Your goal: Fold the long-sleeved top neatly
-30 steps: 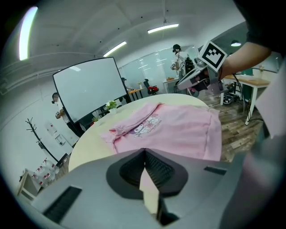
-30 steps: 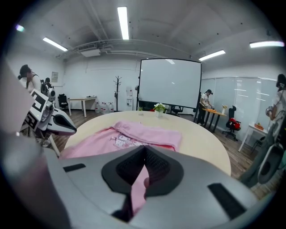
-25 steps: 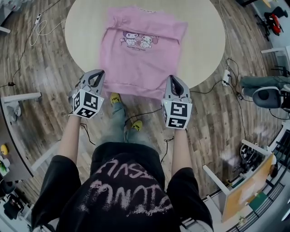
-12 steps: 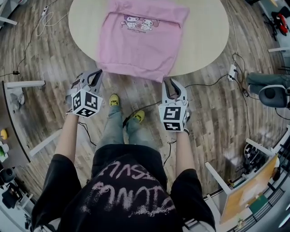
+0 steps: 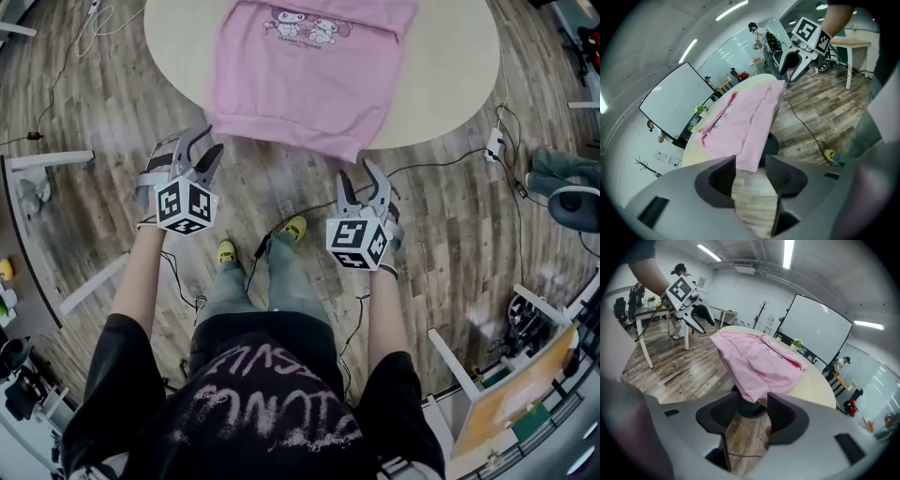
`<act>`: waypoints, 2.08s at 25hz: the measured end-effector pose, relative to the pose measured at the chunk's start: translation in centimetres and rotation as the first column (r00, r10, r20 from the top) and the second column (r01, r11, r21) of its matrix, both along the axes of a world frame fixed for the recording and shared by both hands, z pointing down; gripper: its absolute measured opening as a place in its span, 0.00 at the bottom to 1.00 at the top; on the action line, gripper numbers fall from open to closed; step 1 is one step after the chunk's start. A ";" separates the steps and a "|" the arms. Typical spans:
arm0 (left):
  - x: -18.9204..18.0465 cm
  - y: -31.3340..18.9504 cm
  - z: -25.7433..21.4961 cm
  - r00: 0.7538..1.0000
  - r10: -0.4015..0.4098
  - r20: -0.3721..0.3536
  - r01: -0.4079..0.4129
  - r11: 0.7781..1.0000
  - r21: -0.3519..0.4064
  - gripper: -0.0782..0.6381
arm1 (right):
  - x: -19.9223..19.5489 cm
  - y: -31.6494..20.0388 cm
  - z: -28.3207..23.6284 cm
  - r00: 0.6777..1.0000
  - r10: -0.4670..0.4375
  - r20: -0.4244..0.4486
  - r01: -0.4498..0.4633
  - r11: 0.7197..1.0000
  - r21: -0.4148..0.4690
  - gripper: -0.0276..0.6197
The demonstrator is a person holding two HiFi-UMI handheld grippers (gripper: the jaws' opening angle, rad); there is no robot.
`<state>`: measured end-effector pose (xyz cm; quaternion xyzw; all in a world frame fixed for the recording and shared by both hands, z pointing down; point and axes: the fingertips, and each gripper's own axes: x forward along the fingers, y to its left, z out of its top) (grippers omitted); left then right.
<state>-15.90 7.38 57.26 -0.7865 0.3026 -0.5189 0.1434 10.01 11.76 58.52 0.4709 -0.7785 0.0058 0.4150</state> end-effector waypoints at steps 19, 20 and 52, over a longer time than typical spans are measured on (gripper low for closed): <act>0.5 -2.5 3.7 0.994 0.103 0.048 -0.111 0.965 0.236 0.44 | -0.4 -1.2 2.6 0.907 -0.042 -0.420 0.151 0.961 0.230 0.44; 0.6 -2.5 3.7 0.993 0.104 0.048 -0.113 0.961 0.251 0.44 | -0.3 -1.3 2.5 0.903 -0.037 -0.427 0.152 0.959 0.240 0.44; -1.1 1.7 -0.6 0.991 0.137 0.012 -0.137 0.976 0.168 0.15 | -1.0 2.9 -1.6 0.921 -0.047 -0.387 0.128 0.974 0.187 0.10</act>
